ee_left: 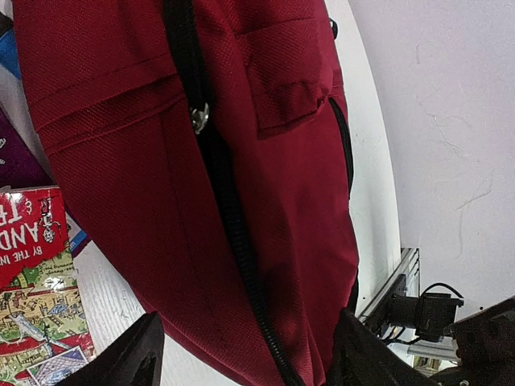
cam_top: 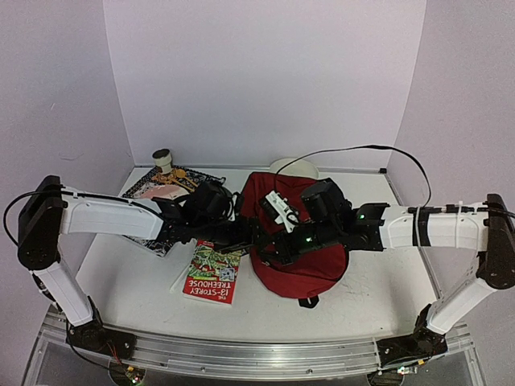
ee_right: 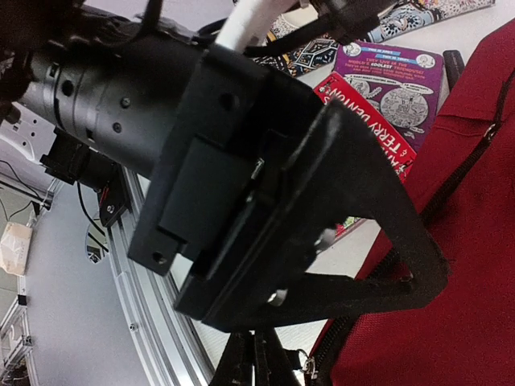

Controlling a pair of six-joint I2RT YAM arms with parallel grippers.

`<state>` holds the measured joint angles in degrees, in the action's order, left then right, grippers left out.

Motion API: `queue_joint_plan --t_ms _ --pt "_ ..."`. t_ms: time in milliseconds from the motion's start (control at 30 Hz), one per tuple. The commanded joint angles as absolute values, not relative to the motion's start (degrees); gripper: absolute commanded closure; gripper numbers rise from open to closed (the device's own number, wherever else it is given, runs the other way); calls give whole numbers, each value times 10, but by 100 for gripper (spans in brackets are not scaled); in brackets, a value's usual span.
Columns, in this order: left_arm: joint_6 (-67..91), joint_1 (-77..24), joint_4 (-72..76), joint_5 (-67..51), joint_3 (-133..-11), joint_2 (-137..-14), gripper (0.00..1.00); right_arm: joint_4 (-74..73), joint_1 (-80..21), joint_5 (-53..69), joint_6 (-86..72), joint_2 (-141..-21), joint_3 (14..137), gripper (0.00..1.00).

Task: Pack the student bag
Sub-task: Hold the largest pocket of the student bag, then unzip the largest pocket of the student bag.

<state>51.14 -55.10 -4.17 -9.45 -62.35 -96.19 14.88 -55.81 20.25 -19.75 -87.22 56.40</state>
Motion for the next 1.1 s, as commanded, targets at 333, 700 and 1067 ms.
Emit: queue_joint_plan --t_ms 333,700,1067 --pt "477 -544 -37 -80 -679 -975 99 156 -562 219 -185 -810 542 100" --pt "338 -451 -139 -107 -815 -1020 100 118 -583 268 -165 -718 512 100" --pt "218 -397 -217 -120 -961 -1125 100 108 -654 265 -146 -736 556 100"
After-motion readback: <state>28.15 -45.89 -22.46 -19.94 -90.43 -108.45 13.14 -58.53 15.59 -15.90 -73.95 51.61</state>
